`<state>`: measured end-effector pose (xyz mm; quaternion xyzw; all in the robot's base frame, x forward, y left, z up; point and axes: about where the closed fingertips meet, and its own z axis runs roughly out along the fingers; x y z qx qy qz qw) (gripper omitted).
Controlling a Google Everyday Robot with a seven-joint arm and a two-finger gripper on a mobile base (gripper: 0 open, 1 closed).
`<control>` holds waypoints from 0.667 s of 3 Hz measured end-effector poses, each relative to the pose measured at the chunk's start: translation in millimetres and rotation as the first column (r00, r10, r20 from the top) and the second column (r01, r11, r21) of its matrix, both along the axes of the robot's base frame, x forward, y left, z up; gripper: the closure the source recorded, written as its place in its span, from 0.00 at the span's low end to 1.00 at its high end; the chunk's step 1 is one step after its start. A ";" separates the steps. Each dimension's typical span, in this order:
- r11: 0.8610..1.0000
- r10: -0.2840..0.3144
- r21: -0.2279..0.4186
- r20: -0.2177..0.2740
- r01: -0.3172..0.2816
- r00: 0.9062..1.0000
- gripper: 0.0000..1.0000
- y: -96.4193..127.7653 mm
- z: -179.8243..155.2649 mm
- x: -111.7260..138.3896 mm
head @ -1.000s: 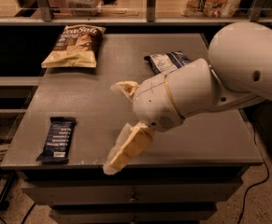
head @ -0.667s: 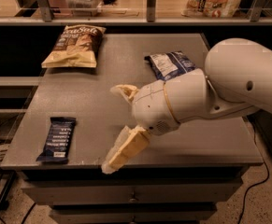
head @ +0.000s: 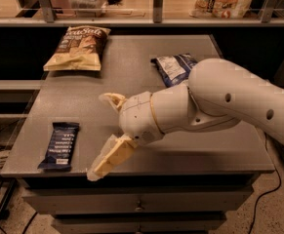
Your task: Move rxbar blueberry near brown chip bag
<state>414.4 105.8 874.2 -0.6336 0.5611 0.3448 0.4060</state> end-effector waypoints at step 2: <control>1.000 -0.008 0.028 -0.004 0.008 1.000 0.00 11.4 -7.3 3.5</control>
Offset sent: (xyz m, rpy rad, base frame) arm 0.0124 0.0223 -0.0202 0.0699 0.0147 -0.0247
